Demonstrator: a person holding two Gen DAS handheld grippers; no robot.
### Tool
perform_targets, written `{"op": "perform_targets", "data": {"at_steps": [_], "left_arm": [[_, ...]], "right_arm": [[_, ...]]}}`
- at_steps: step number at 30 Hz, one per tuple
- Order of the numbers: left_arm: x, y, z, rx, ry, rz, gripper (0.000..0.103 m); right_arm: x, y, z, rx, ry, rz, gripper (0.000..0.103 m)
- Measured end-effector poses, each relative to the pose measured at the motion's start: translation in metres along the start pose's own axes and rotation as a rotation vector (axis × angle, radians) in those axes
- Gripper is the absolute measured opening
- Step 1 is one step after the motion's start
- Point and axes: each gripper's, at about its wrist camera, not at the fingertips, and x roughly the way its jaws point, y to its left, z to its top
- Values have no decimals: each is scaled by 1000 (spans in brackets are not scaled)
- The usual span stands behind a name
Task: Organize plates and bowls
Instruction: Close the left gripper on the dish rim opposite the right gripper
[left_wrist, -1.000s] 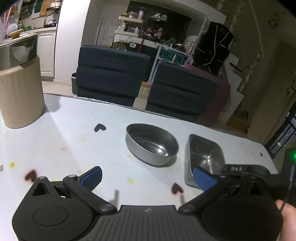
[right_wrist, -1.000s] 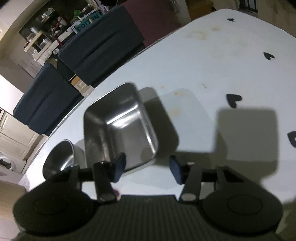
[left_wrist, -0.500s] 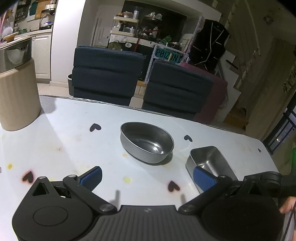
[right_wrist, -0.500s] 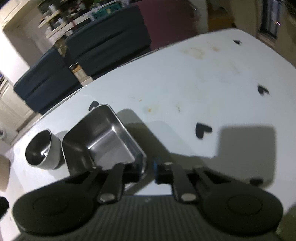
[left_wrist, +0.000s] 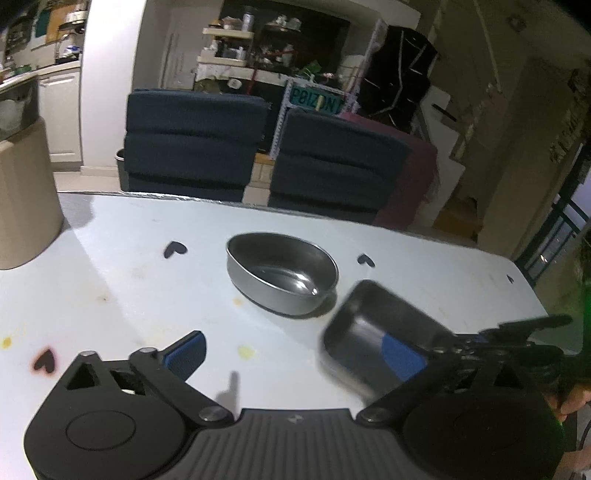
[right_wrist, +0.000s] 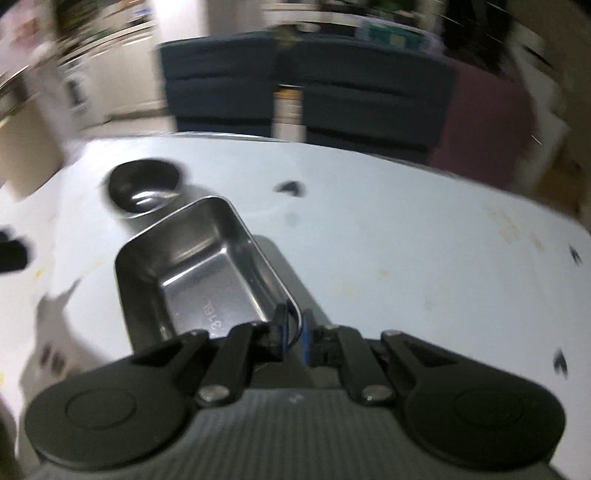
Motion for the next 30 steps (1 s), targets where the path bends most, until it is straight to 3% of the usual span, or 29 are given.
{"op": "perform_targets", "data": {"at_steps": [6, 12, 16, 19, 20, 21, 30], "left_arm": [[10, 4, -4, 5, 81, 3, 77], [15, 19, -8, -35, 97, 11, 65], [22, 28, -12, -55, 125, 23, 56], [26, 35, -14, -67, 149, 41, 34], [28, 36, -15, -71, 162, 53, 15], [29, 37, -15, -74, 172, 63, 11], [23, 32, -18, -43, 262, 15, 11]], "right_arm": [[1, 37, 3, -208, -7, 118, 9], [3, 52, 7, -239, -41, 131, 10], [-8, 55, -7, -255, -49, 141, 10], [0, 59, -10, -276, -44, 152, 9], [1, 60, -10, -280, -43, 154, 9], [2, 60, -9, -281, -43, 151, 9], [2, 64, -9, -231, -42, 86, 15]]}}
